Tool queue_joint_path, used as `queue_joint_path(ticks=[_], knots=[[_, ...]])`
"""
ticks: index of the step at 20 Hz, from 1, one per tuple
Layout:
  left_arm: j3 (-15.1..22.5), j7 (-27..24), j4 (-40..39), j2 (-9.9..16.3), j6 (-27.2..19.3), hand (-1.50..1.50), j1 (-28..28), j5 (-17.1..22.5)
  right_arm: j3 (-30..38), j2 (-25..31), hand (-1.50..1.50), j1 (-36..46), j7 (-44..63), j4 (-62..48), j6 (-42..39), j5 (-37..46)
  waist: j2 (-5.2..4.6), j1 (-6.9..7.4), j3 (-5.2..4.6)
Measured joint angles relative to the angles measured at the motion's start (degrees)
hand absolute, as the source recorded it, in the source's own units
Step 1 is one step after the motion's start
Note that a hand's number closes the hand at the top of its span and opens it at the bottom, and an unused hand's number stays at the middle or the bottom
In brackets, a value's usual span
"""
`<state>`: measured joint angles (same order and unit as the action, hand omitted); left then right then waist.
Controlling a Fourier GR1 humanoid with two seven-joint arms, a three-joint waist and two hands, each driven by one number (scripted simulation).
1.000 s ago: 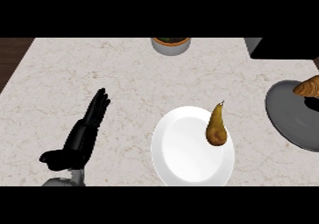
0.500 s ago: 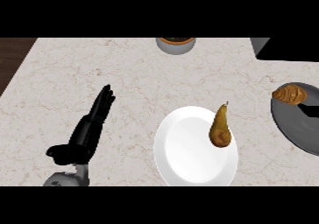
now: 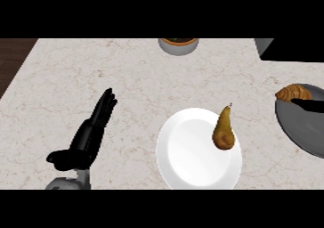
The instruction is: Pick the croissant from the plate and place it in the pan
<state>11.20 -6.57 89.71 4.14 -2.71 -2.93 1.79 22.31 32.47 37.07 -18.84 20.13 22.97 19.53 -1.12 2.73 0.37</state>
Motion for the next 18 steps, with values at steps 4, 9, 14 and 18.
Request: queue_joint_path(ticks=[4, 9, 14, 18], knots=[[-1.2, 0.0, 0.2, 0.6, 0.1, 0.00, 0.3, 0.3, 5.2, 0.5, -1.50, -0.3, -6.7, -0.7, -1.1, -5.2, 0.25, -0.66, -0.08], [-1.4, -0.3, 0.1, 0.4, -0.1, 0.00, 1.2, 0.1, 10.2, 3.1, -1.50, -2.3, -11.5, -2.0, -9.2, -11.1, 0.61, -1.59, -0.19], [-1.7, 0.7, 1.2, 0.4, -0.3, 0.00, 1.7, 0.1, 13.3, 6.6, -1.50, -7.4, -15.3, -2.1, -23.4, -16.2, 0.96, -2.51, -0.25], [-2.7, 0.3, 0.9, 0.8, 0.5, 0.00, 1.8, 0.7, 13.5, 7.3, -1.50, -12.6, -20.2, -2.1, -31.6, -17.9, 1.01, -2.62, -0.29]])
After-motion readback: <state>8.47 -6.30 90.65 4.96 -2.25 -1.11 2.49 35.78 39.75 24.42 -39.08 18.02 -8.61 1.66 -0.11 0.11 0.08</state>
